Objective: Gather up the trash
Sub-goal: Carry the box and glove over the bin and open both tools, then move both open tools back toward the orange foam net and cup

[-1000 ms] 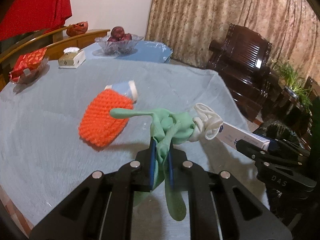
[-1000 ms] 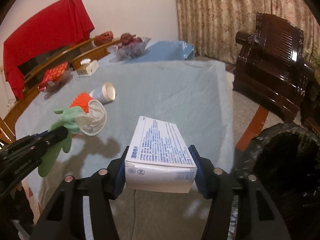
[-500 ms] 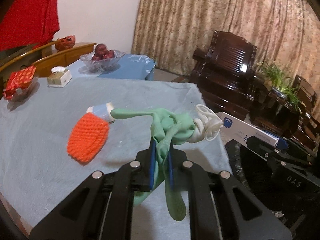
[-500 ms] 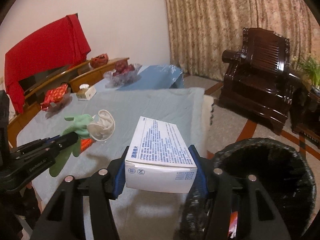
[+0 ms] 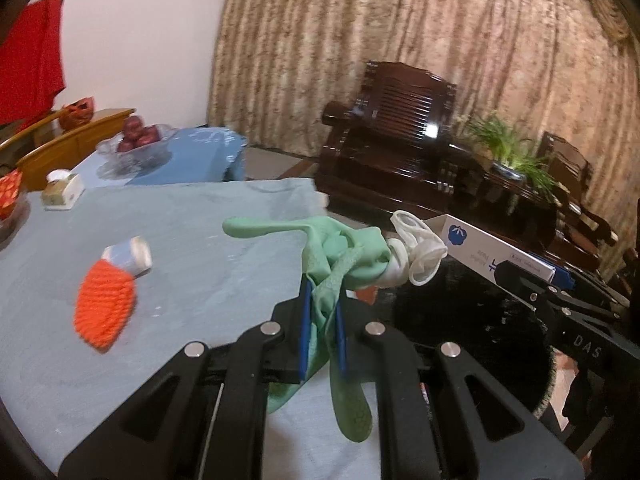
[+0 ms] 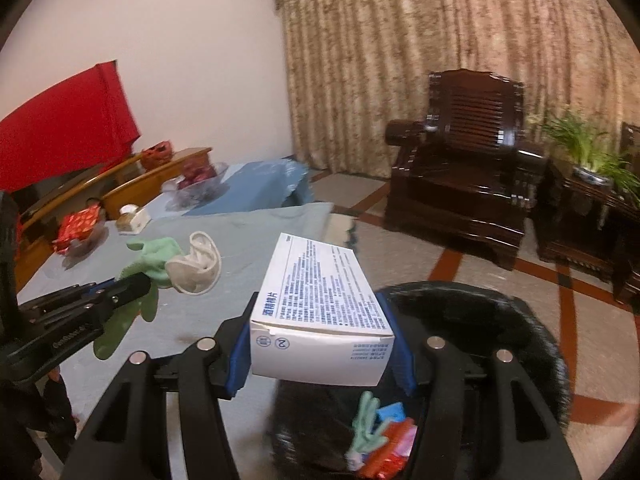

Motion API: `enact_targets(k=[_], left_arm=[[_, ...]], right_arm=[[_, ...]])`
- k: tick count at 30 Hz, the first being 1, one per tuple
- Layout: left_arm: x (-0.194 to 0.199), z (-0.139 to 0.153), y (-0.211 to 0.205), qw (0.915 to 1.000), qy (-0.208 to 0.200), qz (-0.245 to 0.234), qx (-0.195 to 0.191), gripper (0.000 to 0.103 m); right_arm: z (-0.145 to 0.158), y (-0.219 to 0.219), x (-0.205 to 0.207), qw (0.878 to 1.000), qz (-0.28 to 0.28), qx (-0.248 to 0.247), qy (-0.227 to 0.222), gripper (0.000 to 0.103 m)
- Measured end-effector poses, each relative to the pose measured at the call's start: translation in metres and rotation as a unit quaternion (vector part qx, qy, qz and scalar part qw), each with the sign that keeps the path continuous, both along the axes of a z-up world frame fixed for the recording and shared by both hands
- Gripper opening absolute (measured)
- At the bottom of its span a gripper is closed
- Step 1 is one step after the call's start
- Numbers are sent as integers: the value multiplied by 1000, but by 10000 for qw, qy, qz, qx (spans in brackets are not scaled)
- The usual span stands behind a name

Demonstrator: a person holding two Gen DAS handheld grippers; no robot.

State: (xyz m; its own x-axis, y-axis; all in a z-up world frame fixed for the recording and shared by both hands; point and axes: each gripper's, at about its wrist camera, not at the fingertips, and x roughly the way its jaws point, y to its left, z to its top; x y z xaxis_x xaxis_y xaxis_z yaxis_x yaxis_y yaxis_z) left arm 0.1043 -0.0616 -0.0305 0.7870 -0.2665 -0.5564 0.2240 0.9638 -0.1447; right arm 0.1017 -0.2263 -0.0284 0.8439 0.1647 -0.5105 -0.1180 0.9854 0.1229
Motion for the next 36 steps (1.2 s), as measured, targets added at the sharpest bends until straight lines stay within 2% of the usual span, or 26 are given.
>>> enact_targets(k=[8,18,31,34,36], left_arm=[[4,-2,-55,9981,-18,-606,68,10],[8,-21,-116,9922,142,-1224,208,10],[26,-58,-164,9854,421,-1562,527,11],[33,-66,-168,9827,654,-1678,435,28],[34,-69,-168,9833,657,-1654,369,53]], right_arm=[[-3,-49,-19,9982,-589,-72,30,56],[-17,-94,-35,9943,-1036,-139,191,56],[-48,-126,-38,9895,-1345,-103,515,57],[-54,-125,-36,9877,-1434,-230,586,64],[-58,-126,-38,9862,-1501,-307,631,81]])
